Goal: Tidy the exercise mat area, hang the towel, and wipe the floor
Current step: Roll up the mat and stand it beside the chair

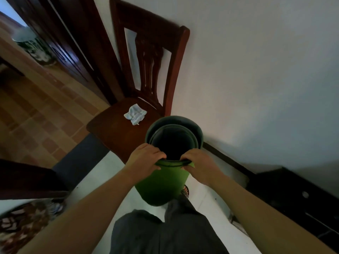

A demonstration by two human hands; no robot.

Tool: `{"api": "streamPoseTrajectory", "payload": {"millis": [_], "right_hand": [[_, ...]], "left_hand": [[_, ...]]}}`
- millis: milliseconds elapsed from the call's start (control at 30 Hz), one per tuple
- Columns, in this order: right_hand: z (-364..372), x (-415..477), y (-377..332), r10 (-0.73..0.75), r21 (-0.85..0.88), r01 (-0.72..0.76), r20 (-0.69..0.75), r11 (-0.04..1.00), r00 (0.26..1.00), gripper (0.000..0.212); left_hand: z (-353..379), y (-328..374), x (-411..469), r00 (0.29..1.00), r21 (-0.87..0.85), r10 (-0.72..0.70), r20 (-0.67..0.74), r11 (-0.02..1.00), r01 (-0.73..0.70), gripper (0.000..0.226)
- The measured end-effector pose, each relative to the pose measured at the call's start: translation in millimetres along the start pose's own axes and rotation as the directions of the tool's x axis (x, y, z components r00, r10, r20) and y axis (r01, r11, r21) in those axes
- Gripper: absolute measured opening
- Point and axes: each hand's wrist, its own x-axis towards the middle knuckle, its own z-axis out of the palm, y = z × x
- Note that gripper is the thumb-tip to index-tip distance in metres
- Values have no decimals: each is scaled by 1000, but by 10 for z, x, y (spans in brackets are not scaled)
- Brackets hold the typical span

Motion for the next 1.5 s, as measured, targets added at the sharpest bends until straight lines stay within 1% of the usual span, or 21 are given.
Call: {"api": "streamPoseTrajectory", "payload": {"millis": [100,200,333,433,533,667,867,1000,1167,1300,1400,1500], "right_hand": [[0,394,260,-3,-22,3,16,1000,1000,21],[110,785,586,20,-34,-18,47,999,999,22],[234,1232,1045,75,-48,-73,49,996,996,20],[347,1461,1349,103,-25,-103,12,994,995,24],[504,1679,1580,128,-6,-128,-19,992,992,26],[619,1968,1749,141,5,-141,-77,990,987,27],[584,2303,1916,122,15,-121,-94,993,988,29],[548,2417,2040,157,2,-158,-71,987,985,31],[446,2543,2175,190,2,-191,-120,982,974,31],[411,2612,2304,193,-10,-197,-152,980,969,31],[427,2608,2341,176,-10,-180,-169,984,970,31],[452,2592,2335,164,-6,-168,-177,986,970,32]], "left_hand": [[170,-225,377,1000,35,3,-2,999,-2,46],[407,-456,782,1000,19,25,-10,1000,-25,45],[738,-733,1368,992,17,122,-40,992,-122,47],[959,-916,1754,985,29,167,-45,986,-166,48],[1226,-1120,2020,982,27,173,-73,985,-172,48],[1465,-1359,2232,982,-23,136,-127,990,-140,42],[1532,-1576,2508,984,-28,134,-116,990,-138,43],[1542,-1614,2698,983,-17,160,-89,987,-162,46],[1599,-1603,2945,982,-28,148,-114,988,-152,47],[1653,-1604,3106,980,-15,154,-128,988,-157,51],[1704,-1624,3063,980,10,142,-137,990,-142,58],[1739,-1628,2929,982,-31,100,-162,994,-106,66]]}}
